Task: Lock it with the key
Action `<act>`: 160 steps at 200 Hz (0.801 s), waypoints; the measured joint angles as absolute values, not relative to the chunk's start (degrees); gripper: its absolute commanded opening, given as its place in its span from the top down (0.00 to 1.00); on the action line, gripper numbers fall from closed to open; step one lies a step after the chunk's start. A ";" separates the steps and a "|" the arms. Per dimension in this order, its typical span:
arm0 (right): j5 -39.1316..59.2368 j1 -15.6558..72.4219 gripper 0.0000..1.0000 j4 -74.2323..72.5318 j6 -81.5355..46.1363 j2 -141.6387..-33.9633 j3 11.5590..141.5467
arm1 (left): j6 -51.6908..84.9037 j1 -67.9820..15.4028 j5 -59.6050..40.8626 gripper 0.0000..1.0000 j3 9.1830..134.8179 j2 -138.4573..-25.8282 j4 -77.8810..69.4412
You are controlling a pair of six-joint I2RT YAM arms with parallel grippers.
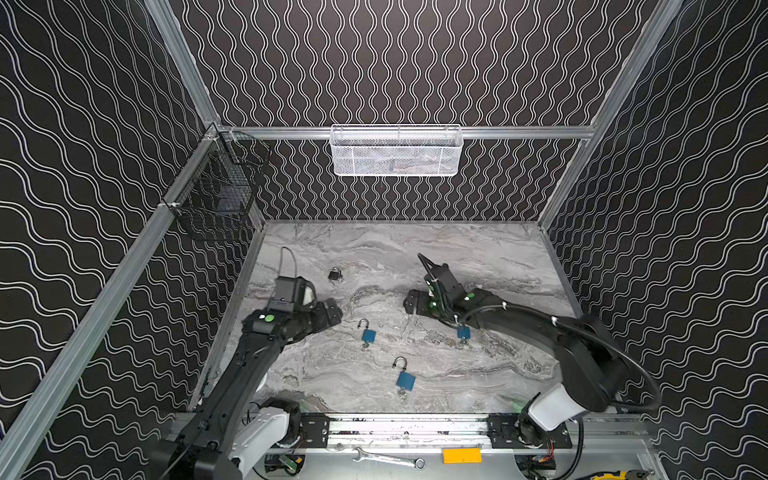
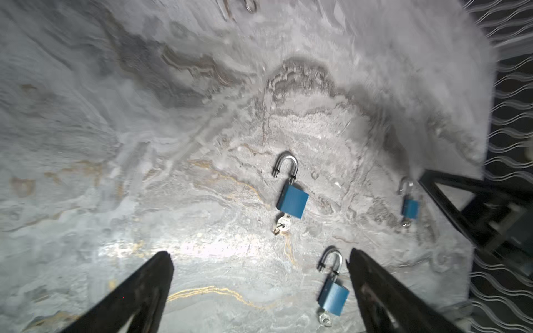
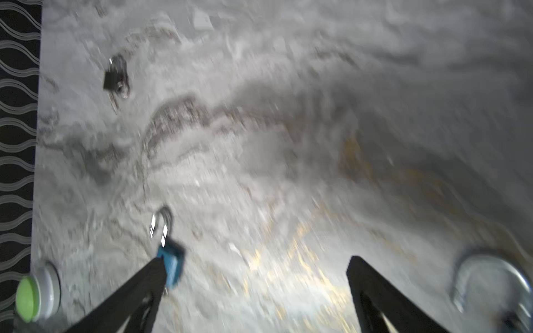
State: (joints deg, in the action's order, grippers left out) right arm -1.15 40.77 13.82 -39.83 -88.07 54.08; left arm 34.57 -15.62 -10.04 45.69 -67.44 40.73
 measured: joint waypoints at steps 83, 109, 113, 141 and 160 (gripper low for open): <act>-3.70 38.54 0.00 16.23 -40.21 -70.26 39.57 | 40.12 -39.16 2.02 0.04 54.17 -91.68 37.52; -2.22 38.46 0.00 16.03 -41.12 -67.72 36.69 | 40.07 -40.36 3.31 0.06 55.99 -96.38 36.71; -2.22 38.44 0.00 16.01 -41.15 -67.40 36.36 | 40.05 -40.51 3.29 0.06 56.03 -96.92 36.58; -1.23 38.39 0.00 15.68 -41.54 -65.23 34.59 | 39.97 -41.08 3.14 0.13 56.01 -100.12 35.35; -0.91 38.39 0.00 15.42 -41.54 -63.83 33.61 | 38.76 -41.98 3.60 0.14 56.05 -101.86 34.70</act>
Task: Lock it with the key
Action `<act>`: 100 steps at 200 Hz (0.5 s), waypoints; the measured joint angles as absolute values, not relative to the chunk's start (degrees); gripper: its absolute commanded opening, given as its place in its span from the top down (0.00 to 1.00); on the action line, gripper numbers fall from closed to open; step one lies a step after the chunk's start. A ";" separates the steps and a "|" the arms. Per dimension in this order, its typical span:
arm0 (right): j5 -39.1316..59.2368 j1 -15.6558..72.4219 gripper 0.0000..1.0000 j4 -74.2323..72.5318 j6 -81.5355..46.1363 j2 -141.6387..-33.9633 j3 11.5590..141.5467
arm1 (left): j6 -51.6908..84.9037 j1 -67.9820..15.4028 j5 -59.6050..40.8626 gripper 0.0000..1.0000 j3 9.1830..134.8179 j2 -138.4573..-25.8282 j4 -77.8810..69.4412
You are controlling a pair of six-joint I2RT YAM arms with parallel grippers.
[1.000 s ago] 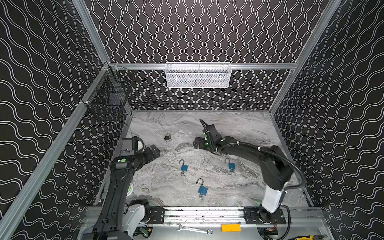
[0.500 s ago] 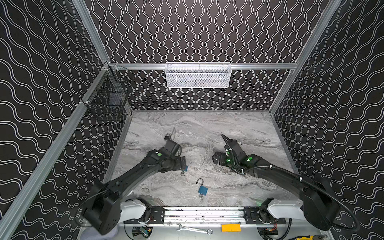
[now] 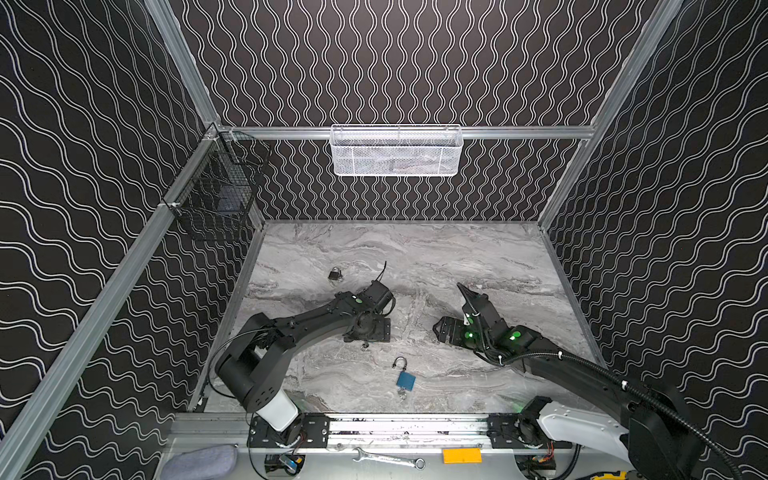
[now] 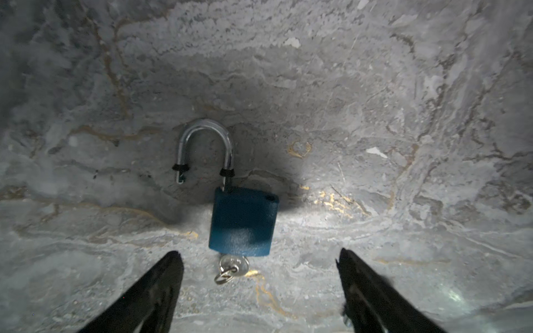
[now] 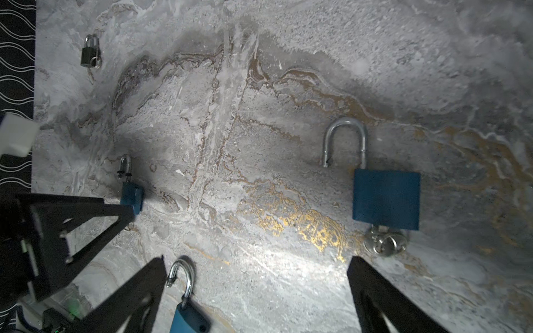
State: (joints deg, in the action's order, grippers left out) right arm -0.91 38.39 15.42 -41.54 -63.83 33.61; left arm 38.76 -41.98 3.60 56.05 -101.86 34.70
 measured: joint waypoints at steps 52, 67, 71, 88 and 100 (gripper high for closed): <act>-0.01 38.35 0.00 14.94 -41.54 -61.98 32.05 | 37.06 -42.87 5.52 0.15 58.43 -106.30 34.13; 0.05 38.35 0.00 14.92 -41.54 -61.73 31.86 | 36.14 -42.87 5.78 0.14 58.48 -106.59 34.22; 0.05 38.35 0.00 14.92 -41.54 -61.63 31.79 | 35.97 -42.87 5.80 0.14 58.48 -106.59 34.24; 0.03 38.35 0.00 14.57 -41.69 -61.30 31.38 | 35.81 -42.87 6.15 0.14 58.48 -106.94 34.15; 0.03 38.35 0.00 14.41 -42.02 -61.06 31.09 | 35.64 -42.76 6.26 0.15 58.48 -107.59 34.11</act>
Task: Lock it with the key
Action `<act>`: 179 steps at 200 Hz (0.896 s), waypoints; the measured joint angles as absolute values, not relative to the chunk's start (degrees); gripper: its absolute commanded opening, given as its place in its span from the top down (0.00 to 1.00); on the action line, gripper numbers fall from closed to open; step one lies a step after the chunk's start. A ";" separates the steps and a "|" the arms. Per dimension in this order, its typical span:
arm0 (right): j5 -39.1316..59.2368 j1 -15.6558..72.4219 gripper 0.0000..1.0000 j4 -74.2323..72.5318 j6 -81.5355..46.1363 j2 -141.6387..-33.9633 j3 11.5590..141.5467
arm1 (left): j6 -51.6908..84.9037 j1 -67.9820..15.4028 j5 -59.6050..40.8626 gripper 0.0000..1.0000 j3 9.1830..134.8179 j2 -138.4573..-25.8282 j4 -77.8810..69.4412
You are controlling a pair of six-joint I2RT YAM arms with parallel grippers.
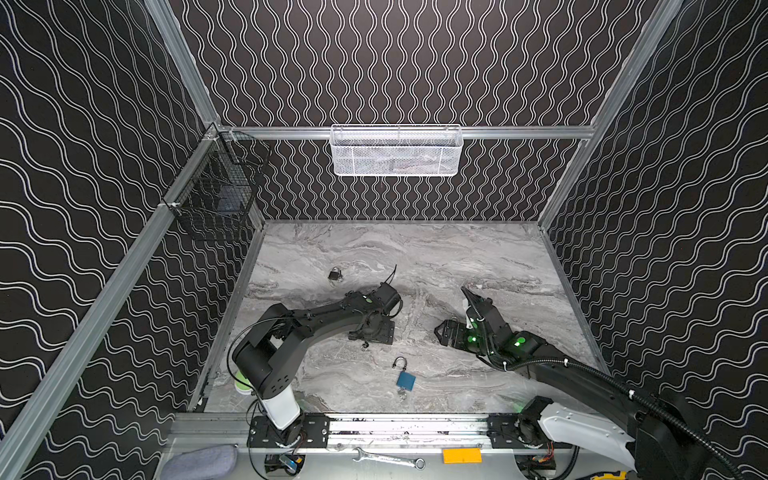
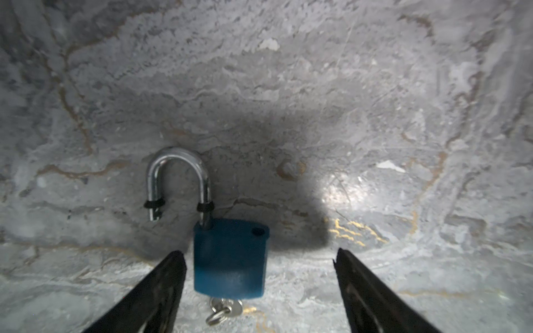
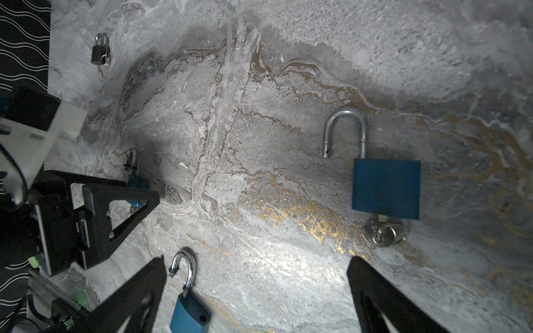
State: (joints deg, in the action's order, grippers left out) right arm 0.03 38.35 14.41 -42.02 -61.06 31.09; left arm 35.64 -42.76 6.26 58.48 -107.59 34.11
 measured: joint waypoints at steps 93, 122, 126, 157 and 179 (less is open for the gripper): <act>0.03 38.35 0.00 13.76 -43.16 -60.25 30.72 | 33.65 -41.52 7.40 0.22 59.57 -110.67 31.88; -0.01 38.35 0.00 13.76 -43.62 -60.58 31.57 | 32.88 -41.25 7.68 0.28 58.72 -109.95 30.87; -0.01 38.35 0.00 13.76 -43.75 -60.58 31.64 | 32.86 -41.25 7.70 0.28 58.67 -109.95 30.83; -0.16 38.35 0.00 13.78 -44.14 -60.20 31.64 | 32.86 -41.25 7.81 0.28 58.39 -109.89 30.79; -0.19 38.35 0.00 13.78 -44.16 -59.99 31.64 | 32.84 -41.25 7.86 0.29 58.08 -109.62 30.79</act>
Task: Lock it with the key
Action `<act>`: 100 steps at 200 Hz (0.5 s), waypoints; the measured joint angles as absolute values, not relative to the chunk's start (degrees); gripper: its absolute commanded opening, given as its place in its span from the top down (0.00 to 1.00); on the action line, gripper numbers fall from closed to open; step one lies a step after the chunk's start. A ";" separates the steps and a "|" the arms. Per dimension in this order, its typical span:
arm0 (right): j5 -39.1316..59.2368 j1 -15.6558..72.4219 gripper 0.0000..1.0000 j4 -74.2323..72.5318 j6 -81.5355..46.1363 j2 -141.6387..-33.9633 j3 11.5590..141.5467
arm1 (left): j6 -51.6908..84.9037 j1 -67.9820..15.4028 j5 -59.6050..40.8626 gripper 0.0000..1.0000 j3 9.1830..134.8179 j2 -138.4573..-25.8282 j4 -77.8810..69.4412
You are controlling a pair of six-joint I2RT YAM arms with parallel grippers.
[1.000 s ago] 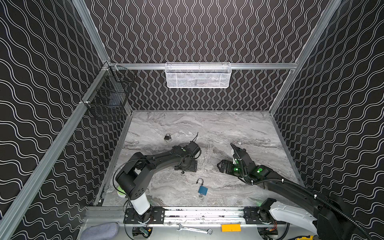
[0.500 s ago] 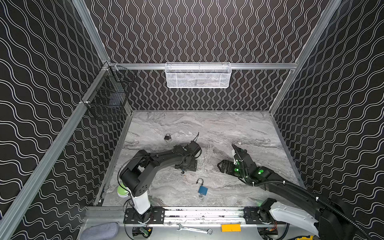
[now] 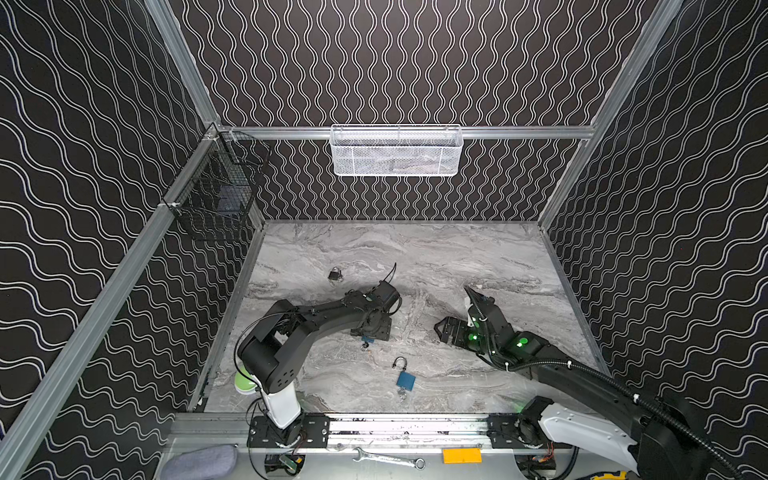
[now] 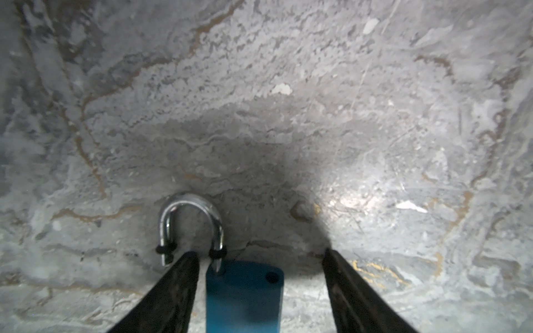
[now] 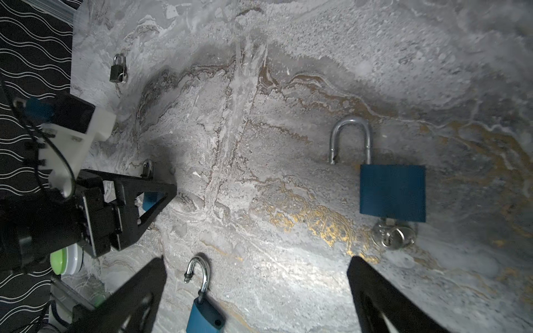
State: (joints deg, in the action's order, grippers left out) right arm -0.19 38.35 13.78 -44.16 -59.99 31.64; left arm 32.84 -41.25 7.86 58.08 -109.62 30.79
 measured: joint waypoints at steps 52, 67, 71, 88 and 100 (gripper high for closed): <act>-0.16 38.35 0.00 13.72 -44.14 -60.53 31.64 | 31.77 -41.15 7.81 0.39 57.74 -109.51 30.94; -0.16 38.35 0.00 13.65 -44.14 -60.62 31.59 | 31.40 -41.15 7.73 0.43 57.78 -109.97 30.94; -0.14 38.35 0.00 13.52 -44.14 -60.64 31.55 | 31.35 -41.15 7.73 0.43 57.78 -110.04 30.96; -0.14 38.35 0.00 13.30 -44.16 -60.69 31.44 | 31.33 -41.15 7.70 0.44 57.76 -110.02 30.94; -0.14 38.35 0.00 13.21 -44.18 -60.73 31.31 | 31.31 -41.10 7.70 0.42 57.67 -109.89 30.92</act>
State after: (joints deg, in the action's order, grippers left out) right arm -0.14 38.35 13.21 -44.18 -60.73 31.31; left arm 31.31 -41.10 7.70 57.67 -109.89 30.92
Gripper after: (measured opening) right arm 0.998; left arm 0.557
